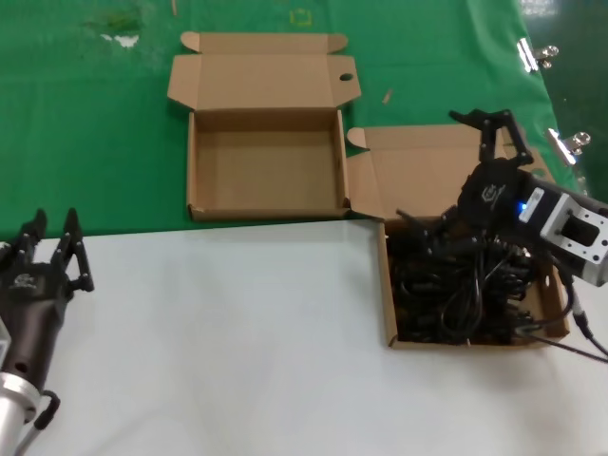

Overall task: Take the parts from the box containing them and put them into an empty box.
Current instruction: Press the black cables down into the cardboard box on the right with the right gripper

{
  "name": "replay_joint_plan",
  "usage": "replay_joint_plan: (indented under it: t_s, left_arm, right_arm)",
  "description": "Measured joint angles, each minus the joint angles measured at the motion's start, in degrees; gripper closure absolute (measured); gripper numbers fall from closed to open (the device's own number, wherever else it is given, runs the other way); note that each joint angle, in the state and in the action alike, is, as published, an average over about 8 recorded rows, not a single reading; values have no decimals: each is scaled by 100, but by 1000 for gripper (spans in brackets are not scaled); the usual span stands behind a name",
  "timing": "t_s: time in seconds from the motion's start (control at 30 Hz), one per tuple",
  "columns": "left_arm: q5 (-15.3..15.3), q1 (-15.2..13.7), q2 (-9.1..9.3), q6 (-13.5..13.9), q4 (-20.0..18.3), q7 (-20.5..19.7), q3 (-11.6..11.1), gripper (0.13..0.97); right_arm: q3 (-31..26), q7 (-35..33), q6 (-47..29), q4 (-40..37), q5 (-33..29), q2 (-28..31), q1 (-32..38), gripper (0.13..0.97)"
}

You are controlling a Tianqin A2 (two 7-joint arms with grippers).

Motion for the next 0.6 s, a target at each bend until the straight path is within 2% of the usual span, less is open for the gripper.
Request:
replay_joint_plan:
  t_s: [0.37, 0.6]
  left_arm:
    - [0, 0, 0, 0, 0, 0, 0, 902]
    - [2, 0, 0, 0, 0, -1, 0, 941]
  right_arm:
    - [-820, -1502, -1986, -1095, -358, 687, 1445, 129]
    - [-1369, -2437, -2715, -1724, -845, 861, 2236, 129]
